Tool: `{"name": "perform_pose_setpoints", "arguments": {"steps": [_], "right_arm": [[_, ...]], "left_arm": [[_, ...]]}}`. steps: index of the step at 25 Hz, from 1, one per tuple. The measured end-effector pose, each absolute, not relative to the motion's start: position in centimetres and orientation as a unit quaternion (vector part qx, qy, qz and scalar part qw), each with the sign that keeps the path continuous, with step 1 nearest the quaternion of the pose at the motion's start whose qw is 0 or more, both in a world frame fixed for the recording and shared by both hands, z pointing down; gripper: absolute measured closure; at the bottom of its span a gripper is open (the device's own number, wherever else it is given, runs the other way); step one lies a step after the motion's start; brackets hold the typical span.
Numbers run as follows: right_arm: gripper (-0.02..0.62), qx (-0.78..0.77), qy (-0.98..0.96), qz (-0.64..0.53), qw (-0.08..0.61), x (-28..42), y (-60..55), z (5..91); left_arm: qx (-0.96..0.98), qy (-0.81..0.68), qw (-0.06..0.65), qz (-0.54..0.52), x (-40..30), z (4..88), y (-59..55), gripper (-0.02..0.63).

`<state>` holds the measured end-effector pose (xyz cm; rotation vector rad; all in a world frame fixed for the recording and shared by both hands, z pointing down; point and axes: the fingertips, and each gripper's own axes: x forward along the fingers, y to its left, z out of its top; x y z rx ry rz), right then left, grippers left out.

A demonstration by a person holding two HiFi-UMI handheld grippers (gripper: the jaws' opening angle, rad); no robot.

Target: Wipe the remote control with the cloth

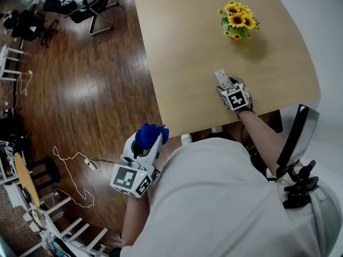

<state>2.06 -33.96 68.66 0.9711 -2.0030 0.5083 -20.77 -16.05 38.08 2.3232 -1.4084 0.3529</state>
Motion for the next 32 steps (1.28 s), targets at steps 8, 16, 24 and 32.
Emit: {"name": "perform_pose_setpoints", "arguments": {"steps": [8,16,24,32], "right_arm": [[0.32,0.381,-0.815,0.215,0.38,0.7,-32.9,68.9],[0.376,0.321,-0.832,0.195,0.408,0.7,-32.6,69.4],[0.376,0.206,-0.883,0.111,0.408,-3.5,-29.8,60.6],[0.376,0.139,-0.917,0.023,0.373,-8.5,-25.9,48.6]], "left_arm": [[0.816,-0.523,0.206,0.137,-20.0,38.4,-16.1,0.46],[0.821,-0.52,0.191,0.136,-19.1,37.9,-17.3,0.46],[0.853,-0.48,0.161,0.125,-16.8,37.2,-20.4,0.46],[0.921,-0.363,0.105,0.099,-9.0,34.3,-23.0,0.46]]}}
